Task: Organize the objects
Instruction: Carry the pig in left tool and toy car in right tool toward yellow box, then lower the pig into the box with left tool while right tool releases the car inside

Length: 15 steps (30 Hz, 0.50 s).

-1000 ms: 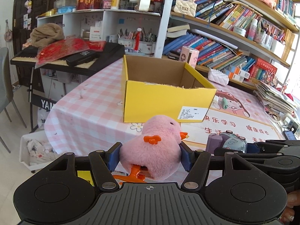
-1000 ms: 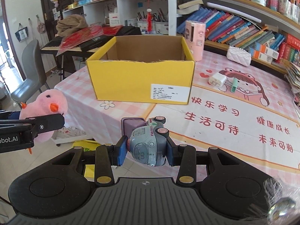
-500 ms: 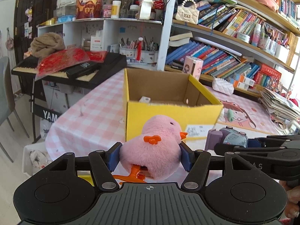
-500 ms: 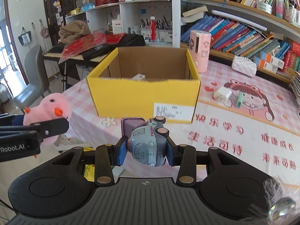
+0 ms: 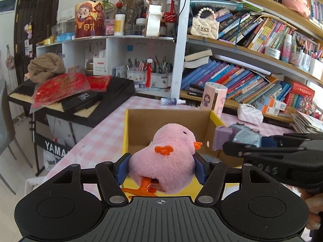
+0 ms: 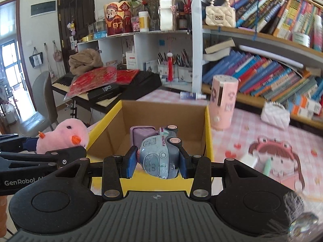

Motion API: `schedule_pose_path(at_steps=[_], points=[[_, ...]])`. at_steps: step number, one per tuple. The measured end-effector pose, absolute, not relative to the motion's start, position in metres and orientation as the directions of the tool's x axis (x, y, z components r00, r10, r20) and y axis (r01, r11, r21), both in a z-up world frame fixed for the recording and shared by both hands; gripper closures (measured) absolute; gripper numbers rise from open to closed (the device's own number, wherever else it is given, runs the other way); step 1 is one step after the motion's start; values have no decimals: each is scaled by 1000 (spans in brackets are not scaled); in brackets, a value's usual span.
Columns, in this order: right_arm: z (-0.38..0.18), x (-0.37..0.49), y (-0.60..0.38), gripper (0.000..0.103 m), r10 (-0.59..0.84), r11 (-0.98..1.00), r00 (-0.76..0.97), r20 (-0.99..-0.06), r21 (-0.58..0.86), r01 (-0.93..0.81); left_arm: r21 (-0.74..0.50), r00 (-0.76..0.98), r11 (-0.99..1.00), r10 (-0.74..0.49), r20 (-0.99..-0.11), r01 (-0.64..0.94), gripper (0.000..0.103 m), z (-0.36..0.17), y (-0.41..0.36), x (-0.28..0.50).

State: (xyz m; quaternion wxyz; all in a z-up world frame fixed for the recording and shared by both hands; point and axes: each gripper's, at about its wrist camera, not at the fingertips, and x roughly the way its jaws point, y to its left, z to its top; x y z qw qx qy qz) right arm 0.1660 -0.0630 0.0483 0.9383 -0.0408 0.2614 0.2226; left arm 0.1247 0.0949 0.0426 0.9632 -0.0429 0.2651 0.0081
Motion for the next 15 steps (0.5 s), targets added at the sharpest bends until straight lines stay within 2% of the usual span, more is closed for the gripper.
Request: schedule_pose_path(at_steps=[7,15], points=[[15,223,-46,64,368,847,705,-606,-94,-523,-78,827,994,20,-561,-76,40,29,90,170],[-10,257,-32,64,368,782,659,-656,-165,-601,-61,777,992,49,-628,-113,40,7,87,213]])
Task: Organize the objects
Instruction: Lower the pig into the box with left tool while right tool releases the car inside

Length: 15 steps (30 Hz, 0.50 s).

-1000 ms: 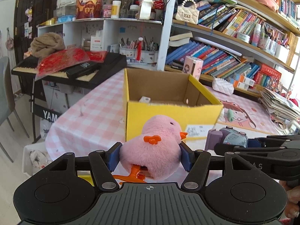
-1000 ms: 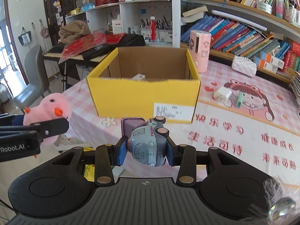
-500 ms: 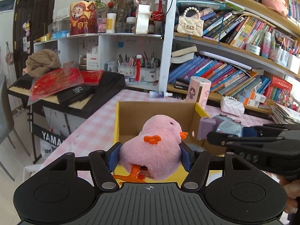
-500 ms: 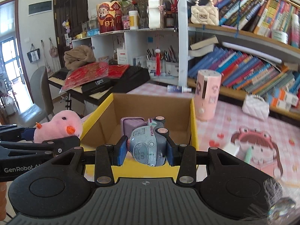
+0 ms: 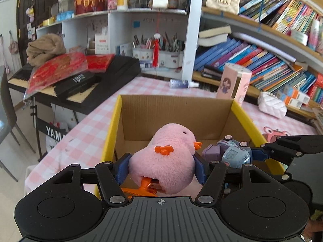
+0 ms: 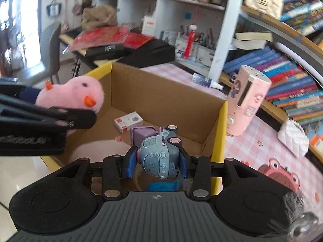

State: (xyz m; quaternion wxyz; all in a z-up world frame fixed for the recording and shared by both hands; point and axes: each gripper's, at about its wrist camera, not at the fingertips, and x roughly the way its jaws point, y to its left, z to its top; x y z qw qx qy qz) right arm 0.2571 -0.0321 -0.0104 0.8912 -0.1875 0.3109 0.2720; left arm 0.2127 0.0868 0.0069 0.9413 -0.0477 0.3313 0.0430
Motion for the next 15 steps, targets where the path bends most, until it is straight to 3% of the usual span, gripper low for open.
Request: schedule_pose_path(at_steps=[7,15], points=[[-22,274,-25,64,370,732,614,-697,-188,-655,-31,729,992,68,-681,-122,40,-9,82,238],[-27,282,-19,64,349,704,581,-736,-204,-681,105,698,991,133,-704,-83,40,-18,67,249]])
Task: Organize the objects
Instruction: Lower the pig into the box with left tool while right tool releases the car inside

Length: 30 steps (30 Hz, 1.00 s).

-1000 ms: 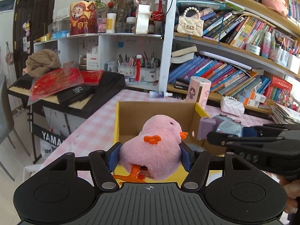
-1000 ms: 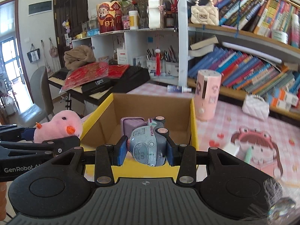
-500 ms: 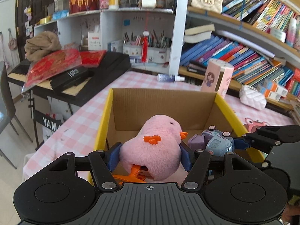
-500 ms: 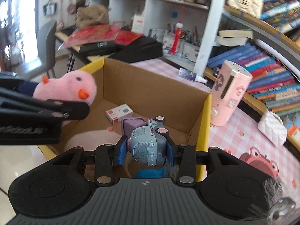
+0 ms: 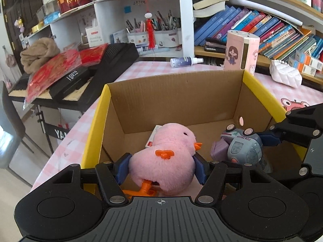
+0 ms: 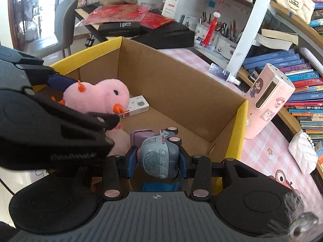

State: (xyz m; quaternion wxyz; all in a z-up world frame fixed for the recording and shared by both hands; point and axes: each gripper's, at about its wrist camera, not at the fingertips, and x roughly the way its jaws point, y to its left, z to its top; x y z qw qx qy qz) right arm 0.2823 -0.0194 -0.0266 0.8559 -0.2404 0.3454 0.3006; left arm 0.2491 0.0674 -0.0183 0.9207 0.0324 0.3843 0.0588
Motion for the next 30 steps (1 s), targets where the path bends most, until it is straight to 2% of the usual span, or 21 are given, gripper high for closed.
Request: schedule_pose_path(at_steps=[7,9,10,13,23,30], points=[[-27,280,-18,64,340,706,586,-735,-212,-676,91,702,992,128,-701,-90,38,-17,69,246],[-26,278,-19,62,343,713,596,-726,-212,-668,74,713,993,119,-691,-93,32,-14,71,242],[-25,278,-21,59,343,720,602,-721,-210,-662,73,724,993,120,-679,-96,27,-11,71,239],[-21,274,-26,46,337,749,630,-700,-206,-630,69,764,993,119,-634,-98,18,-2,71,226],[14,230,-47,37,342,831,748,-569,-189,-523,44,857,991,132,-499,-128,14,33,75,174],[26,194,-68,36,275,902,827,-490,-166,-398,21,864,985,162,-477,-173,13,39,88,132]])
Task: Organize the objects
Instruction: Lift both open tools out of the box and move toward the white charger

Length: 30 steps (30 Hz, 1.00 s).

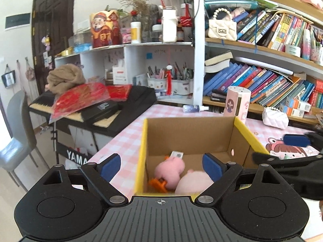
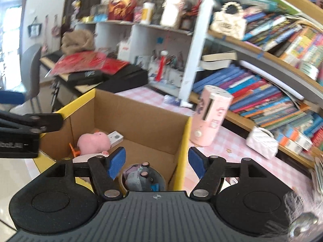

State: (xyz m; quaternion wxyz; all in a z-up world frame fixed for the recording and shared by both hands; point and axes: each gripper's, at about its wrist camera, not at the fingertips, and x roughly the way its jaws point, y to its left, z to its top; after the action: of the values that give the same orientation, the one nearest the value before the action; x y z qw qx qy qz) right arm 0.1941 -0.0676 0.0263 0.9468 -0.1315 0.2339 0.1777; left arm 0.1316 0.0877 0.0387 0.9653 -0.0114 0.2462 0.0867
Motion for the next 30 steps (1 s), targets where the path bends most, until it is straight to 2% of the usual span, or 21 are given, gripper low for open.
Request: schedule_pose_path(at_steps=[12,30], points=[[5,128,-74,36,165,948,814,-557,-138,-286,6,817,984,151,-557,-178,13,15,101,65],[-21,40,-72,32,100,965,775,-624,-130,-229,22,756,993,102,-646,-115,13,-6,105,0]])
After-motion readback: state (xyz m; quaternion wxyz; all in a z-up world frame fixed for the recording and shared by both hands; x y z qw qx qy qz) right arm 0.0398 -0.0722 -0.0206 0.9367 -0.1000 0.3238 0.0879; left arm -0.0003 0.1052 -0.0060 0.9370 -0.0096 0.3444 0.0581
